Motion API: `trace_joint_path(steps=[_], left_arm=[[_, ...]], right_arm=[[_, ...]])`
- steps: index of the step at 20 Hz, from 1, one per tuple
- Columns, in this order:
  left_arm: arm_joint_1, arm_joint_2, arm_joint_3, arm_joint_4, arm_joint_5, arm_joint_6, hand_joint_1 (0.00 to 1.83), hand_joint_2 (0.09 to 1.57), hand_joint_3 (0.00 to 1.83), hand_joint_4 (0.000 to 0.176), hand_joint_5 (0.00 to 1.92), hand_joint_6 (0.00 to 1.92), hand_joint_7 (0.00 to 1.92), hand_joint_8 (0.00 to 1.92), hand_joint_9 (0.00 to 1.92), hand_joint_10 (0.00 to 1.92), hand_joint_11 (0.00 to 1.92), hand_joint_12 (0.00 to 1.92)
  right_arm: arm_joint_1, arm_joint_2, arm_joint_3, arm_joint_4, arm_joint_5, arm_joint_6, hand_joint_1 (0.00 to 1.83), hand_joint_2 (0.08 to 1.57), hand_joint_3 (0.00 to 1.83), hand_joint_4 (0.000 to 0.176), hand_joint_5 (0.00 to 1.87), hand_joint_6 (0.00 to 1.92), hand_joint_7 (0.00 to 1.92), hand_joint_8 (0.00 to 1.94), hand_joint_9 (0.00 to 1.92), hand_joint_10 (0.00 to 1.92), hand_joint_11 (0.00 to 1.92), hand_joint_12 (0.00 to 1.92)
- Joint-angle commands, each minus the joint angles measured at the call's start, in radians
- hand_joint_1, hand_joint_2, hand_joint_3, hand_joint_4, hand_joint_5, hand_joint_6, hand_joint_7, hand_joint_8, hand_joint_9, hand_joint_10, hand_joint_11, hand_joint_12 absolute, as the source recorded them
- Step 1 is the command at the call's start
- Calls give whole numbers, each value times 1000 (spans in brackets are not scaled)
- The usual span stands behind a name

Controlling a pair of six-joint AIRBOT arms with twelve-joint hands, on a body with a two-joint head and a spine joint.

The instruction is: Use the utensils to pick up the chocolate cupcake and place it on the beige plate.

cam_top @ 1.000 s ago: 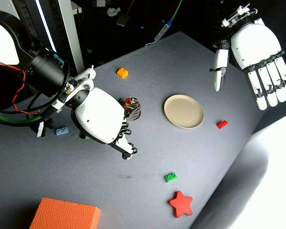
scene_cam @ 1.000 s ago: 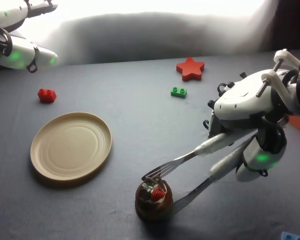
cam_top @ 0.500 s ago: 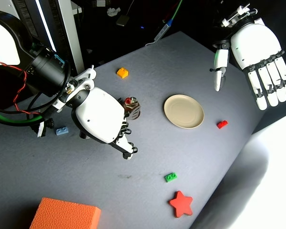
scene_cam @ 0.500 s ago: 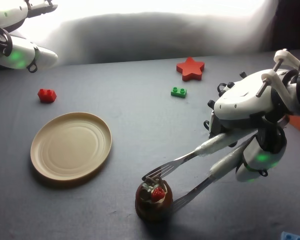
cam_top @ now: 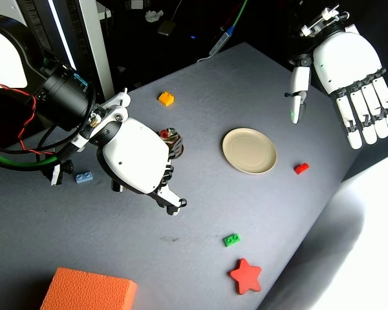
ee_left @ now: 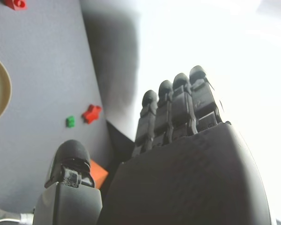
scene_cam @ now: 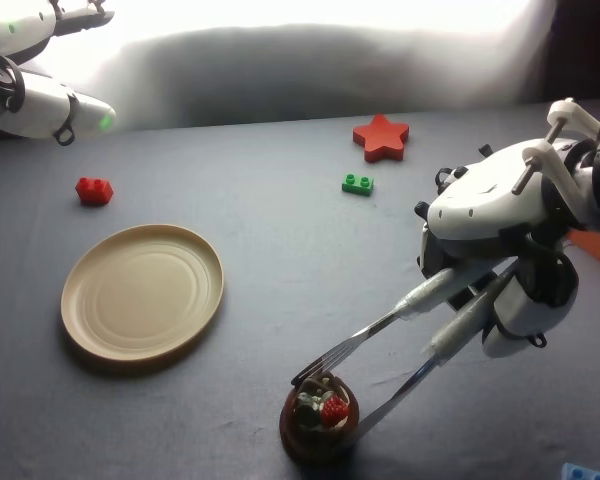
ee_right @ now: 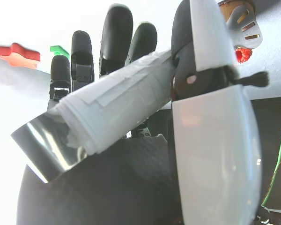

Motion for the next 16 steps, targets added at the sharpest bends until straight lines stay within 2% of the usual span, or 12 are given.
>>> trace_joint_path(steps=[1, 3, 4, 8, 10, 16], left_arm=[[-14, 11, 2, 23, 8, 3, 0, 1226, 1, 0, 108, 4, 68, 3, 37, 5, 37, 35], [-14, 11, 3, 23, 8, 3, 11, 1223, 0, 0, 115, 5, 72, 3, 41, 5, 33, 38], [-14, 11, 2, 23, 8, 3, 4, 1223, 0, 0, 108, 1, 65, 0, 35, 1, 24, 44], [-14, 11, 3, 23, 8, 3, 4, 1222, 0, 0, 108, 0, 65, 0, 35, 1, 22, 51], [-14, 11, 3, 23, 8, 3, 4, 1222, 0, 0, 108, 1, 66, 0, 35, 0, 3, 102], [-15, 11, 4, 23, 8, 3, 5, 1222, 0, 0, 108, 1, 66, 0, 35, 0, 0, 117]], right_arm=[[10, 6, -3, -20, 65, -2, 1233, 1102, 0, 0, 888, 1127, 1161, 680, 642, 6, 0, 898], [10, 6, -4, -20, 65, -3, 1226, 1105, 1, 0, 903, 1134, 1125, 715, 621, 4, 0, 818], [10, 7, -5, -19, 64, -2, 1236, 1114, 0, 0, 839, 1166, 1150, 733, 609, 0, 0, 821], [21, 10, -5, 15, 51, 9, 1237, 1114, 0, 0, 838, 1166, 1150, 734, 609, 0, 0, 821], [40, 13, -4, 65, 31, 10, 1237, 1114, 0, 0, 837, 1167, 1149, 735, 609, 0, 0, 820], [101, 16, 5, 105, -6, 32, 1236, 1115, 0, 0, 837, 1167, 1149, 736, 609, 0, 0, 819]])
